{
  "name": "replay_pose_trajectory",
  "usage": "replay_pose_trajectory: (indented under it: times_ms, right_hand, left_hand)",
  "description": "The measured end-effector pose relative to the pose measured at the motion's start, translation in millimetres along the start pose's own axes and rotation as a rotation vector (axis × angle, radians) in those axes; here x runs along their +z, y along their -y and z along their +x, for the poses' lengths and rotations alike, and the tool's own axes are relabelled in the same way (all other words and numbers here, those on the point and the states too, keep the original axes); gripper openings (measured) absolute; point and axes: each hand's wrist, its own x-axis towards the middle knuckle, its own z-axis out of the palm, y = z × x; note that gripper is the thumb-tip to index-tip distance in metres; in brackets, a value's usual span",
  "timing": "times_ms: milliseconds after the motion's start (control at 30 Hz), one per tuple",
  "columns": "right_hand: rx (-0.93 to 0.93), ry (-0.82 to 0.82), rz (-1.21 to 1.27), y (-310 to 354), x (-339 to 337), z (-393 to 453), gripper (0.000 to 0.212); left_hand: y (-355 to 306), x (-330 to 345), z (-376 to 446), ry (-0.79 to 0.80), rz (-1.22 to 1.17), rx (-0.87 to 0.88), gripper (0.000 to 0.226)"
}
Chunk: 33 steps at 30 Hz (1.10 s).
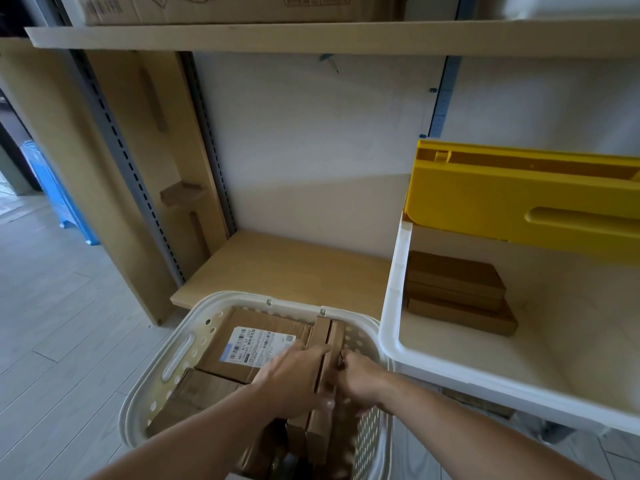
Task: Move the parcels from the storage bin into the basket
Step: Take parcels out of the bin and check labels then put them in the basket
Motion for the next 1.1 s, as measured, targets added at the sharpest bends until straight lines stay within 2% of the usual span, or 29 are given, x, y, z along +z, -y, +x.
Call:
replay_pose_trajectory:
  times_ms: [100, 200, 267, 333, 500, 633, 800, 967, 1100]
  right_hand:
    - [-0.012, -0.005, 0.011, 0, -3, -10, 0.021]
    - [-0.010, 0.001, -0.009, -1, -4, -16, 0.009]
    - [-0.016, 0.003, -0.017, -3, -4, -18, 0.031]
    - [-0.036, -0.014, -0.040, -4, -4, -23, 0.039]
    - [-0.220, -0.116, -0.174, -5, -10, -49, 0.056]
    - [-0.406, -0.258, -0.114, -3, -26, -76, 0.046]
    - [-0.510, -0.456, -0.059, -11, -50, -104, 0.036]
    - [-0.534, -0.606, -0.007, -27, -83, -128, 0.044]
    - [-0.539, -0.716, 0.027, -46, -107, -140, 0.047]
  left_hand:
    - [-1, -1, -5, -0.035, -0.029, 0.015, 0.063]
    - [-11, -13, -20, -0.076, -0.079, 0.013, 0.063]
    - [-16, -17, -28, -0.100, -0.104, 0.011, 0.065]
    - [-22, -22, -36, -0.112, -0.124, 0.022, 0.065]
    - [-29, -39, -53, -0.321, -0.186, 0.088, 0.035]
    - [-33, -57, -65, -0.469, -0.277, 0.122, 0.029]
    - [-47, -76, -68, -0.594, -0.453, 0.194, 0.027]
    - [-78, -74, -56, -0.649, -0.500, 0.294, 0.028]
    - [-113, -66, -42, -0.641, -0.487, 0.413, 0.041]
